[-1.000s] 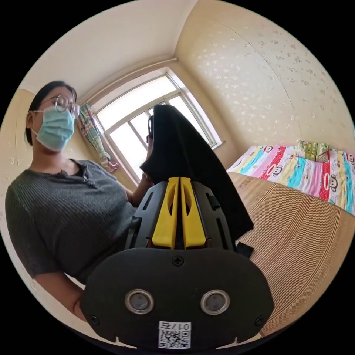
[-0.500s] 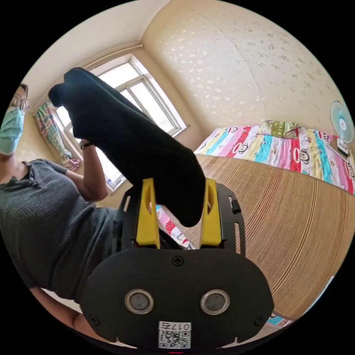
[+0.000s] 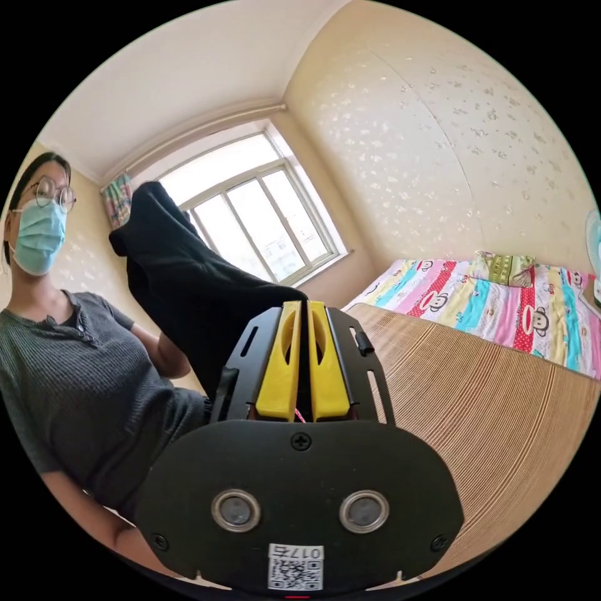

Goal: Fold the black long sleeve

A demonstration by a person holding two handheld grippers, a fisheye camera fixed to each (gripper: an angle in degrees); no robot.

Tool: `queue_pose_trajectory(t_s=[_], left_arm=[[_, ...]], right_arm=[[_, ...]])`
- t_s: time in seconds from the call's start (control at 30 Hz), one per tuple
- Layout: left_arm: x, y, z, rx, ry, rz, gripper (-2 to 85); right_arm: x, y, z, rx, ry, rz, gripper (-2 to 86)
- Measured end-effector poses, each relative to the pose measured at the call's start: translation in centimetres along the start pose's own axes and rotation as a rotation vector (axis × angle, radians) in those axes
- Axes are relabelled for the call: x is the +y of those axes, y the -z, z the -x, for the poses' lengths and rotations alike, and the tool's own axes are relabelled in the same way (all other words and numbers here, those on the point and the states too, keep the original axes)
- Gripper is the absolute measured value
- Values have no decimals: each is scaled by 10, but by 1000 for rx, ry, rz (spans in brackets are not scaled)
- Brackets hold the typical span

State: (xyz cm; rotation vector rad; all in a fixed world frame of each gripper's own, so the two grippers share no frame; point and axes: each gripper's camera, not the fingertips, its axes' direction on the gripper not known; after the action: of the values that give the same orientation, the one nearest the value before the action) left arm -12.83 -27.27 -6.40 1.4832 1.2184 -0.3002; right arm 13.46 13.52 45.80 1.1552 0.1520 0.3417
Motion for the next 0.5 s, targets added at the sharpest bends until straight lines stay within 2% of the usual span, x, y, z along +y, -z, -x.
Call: queue_pose_trajectory(t_s=[0.13, 0.2, 0.3, 0.43, 0.5], left_arm=[[0, 20, -2, -16, 27, -52, -8], [0, 27, -6, -74, 40, -44, -8], [-1, 39, -15, -204, 60, 30, -8], [16, 46, -25, -432, 69, 252, -8], [29, 48, -21, -465, 127, 326, -8]], right_arm=[[2, 19, 8, -5, -6, -31, 22], [1, 47, 25, 71, -7, -98, 16], [-4, 95, 66, 206, 74, -217, 12], [-5, 141, 122, 343, 160, -348, 11], [4, 166, 171, 410, 216, -487, 11]])
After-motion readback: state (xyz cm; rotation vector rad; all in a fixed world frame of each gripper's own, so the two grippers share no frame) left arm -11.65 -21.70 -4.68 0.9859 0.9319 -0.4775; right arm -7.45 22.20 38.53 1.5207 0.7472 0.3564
